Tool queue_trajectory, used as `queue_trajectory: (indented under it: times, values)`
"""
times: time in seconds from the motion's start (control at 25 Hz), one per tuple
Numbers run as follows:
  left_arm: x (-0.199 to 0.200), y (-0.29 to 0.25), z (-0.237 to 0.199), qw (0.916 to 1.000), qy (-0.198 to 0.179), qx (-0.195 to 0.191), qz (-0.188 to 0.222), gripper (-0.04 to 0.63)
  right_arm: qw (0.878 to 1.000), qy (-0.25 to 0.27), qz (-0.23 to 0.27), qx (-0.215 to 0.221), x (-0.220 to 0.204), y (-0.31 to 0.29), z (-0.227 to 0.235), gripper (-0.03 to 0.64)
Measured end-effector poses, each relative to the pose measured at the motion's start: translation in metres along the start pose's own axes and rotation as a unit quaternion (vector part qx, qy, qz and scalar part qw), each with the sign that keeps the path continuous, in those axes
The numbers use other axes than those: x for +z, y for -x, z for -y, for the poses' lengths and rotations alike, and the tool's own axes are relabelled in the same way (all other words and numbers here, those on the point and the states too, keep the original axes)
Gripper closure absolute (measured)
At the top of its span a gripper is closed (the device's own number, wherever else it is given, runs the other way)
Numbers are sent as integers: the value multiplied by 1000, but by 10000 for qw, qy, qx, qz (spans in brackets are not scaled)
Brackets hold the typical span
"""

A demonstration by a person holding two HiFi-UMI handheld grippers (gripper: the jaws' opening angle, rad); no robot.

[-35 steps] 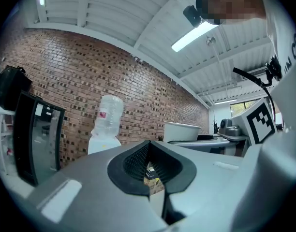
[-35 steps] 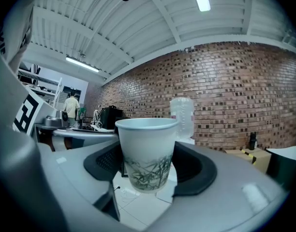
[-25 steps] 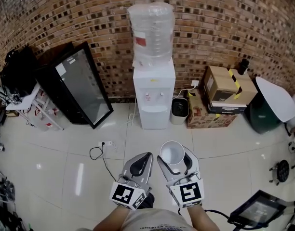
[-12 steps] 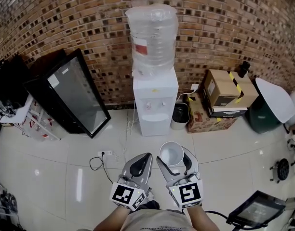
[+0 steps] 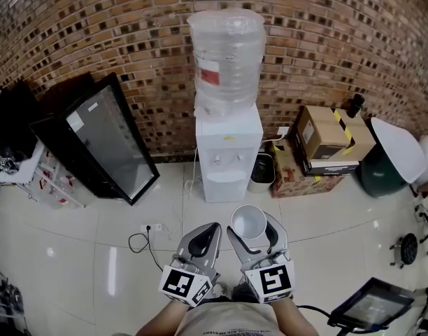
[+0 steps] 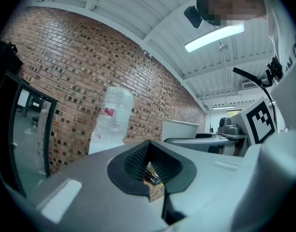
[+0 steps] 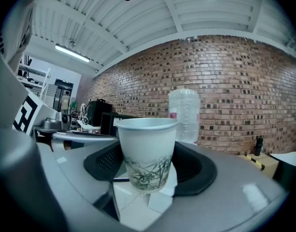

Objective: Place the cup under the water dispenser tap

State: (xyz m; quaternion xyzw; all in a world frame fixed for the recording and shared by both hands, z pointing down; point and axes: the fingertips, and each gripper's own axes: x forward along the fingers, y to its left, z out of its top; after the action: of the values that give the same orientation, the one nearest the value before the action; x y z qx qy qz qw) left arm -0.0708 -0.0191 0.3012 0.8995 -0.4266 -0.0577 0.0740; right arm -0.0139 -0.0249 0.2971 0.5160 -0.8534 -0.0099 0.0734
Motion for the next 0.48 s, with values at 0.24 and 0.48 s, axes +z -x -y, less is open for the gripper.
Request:
queue_trajectory:
  times: [0.24, 0.48]
  values:
    - [-3, -15, -13, 10000, -51, 58, -29, 609, 9999, 52, 40, 83, -2, -19, 6, 298]
    - [-5, -45, -28, 9999, -81, 136, -27, 609, 9998, 54, 81, 160, -4, -45, 29, 298]
